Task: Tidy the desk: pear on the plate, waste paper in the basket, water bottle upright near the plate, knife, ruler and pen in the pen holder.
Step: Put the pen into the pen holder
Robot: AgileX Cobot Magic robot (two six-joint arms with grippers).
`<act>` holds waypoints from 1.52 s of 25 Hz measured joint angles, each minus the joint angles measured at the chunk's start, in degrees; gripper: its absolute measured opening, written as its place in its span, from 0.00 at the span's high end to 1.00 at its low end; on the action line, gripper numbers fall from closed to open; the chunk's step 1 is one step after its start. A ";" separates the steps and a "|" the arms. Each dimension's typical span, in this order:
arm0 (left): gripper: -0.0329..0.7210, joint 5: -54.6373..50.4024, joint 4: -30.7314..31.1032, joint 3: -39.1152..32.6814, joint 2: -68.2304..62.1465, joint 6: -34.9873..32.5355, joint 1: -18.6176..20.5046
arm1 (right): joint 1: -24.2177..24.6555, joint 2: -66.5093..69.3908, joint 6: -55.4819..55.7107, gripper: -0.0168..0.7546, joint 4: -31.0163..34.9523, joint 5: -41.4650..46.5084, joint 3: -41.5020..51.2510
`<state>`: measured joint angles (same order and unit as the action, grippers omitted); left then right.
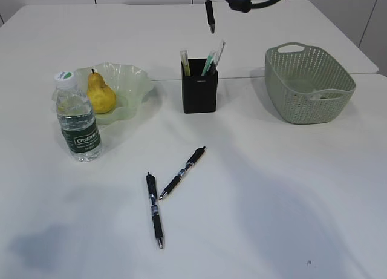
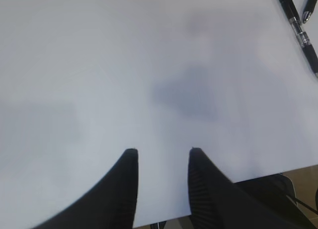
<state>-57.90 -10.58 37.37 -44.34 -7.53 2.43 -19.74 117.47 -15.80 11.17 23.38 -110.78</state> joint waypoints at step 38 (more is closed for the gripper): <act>0.64 1.56 0.00 0.22 0.00 0.00 0.00 | -0.98 14.60 3.29 0.82 -5.16 -40.56 11.77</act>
<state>-56.34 -10.58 37.58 -44.34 -7.53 2.43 -20.72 132.07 -12.51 6.01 -17.19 -99.01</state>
